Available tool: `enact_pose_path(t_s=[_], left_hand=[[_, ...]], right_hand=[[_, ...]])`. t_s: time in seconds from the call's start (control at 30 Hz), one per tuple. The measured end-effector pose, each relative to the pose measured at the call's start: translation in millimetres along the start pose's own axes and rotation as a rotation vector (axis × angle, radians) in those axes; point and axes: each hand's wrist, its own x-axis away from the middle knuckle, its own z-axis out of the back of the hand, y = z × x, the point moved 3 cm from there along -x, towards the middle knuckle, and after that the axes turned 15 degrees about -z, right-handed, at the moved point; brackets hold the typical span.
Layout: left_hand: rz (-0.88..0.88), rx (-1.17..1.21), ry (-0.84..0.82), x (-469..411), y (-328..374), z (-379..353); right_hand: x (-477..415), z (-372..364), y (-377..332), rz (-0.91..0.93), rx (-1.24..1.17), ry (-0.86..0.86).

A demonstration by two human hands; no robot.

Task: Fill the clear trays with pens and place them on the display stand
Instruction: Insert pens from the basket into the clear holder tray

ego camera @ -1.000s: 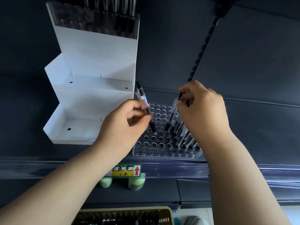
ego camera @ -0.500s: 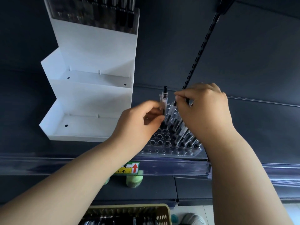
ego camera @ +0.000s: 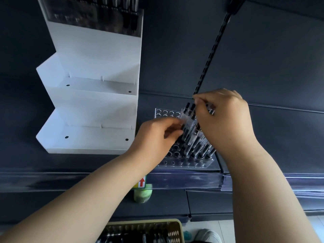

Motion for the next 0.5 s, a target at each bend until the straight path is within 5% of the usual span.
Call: enact_pose_path(t_s=[0.5], left_hand=[[0.218, -0.167, -0.191, 5.0, -15.1, -8.1]], right_hand=[[-2.0, -1.0, 1.2, 0.008, -0.033, 0.016]])
